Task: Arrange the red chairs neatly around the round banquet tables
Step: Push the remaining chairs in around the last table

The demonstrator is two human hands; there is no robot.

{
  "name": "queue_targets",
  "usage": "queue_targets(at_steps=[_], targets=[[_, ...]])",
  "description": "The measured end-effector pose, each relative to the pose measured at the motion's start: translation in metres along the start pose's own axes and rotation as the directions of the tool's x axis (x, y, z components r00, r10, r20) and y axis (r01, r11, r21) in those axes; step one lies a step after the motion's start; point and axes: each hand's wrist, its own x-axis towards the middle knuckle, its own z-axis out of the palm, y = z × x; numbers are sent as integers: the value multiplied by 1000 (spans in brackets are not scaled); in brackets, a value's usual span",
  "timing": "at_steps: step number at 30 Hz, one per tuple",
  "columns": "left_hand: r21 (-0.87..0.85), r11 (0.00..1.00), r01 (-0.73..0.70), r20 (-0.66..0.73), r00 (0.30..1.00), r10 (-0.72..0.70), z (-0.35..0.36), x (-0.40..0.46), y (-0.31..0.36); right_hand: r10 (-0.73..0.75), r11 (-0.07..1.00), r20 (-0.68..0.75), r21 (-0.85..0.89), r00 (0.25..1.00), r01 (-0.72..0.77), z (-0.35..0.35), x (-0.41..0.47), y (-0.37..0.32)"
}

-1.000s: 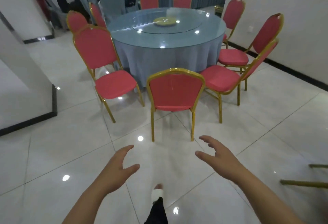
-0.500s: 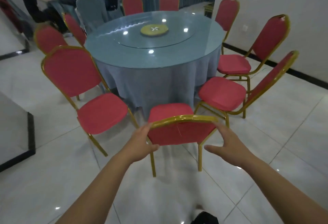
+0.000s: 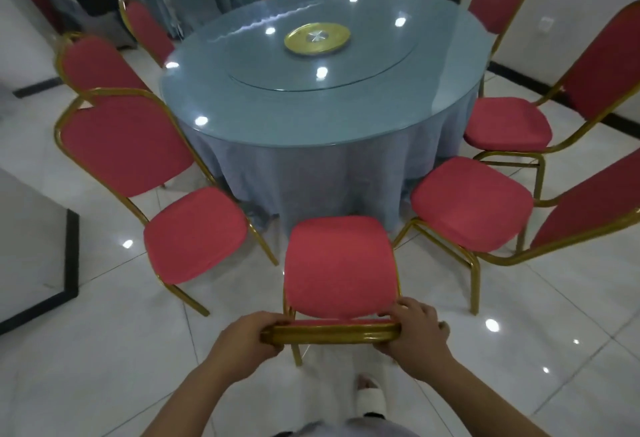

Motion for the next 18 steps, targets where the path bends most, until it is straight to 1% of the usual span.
queue_targets(at_steps=[2,4,7,10,14,18], targets=[[5,1000,4,-40,999,-4,-8,12,1,1,1000,27,-2,1000,-1,-7,19,-8],[38,999,-19,-97,995,23,-17,28,1,-4,1000,19,25,1000,4,-13,40,-18],[97,995,-27,-139,989,41,-32,55,-2,-3,1000,11,17,1000,3,-18,66,-34],[96,995,-18,-158,987,33,-49,81,-7,-4,999,4,50,1000,3,-25,89,-49],[83,997,-5,-142,990,17,-72,113,-14,12,998,1,56,1000,-12,-38,116,-71],[86,996,-10,-129,991,21,-97,142,-27,64,995,51,77,997,-68,-48,141,-95]])
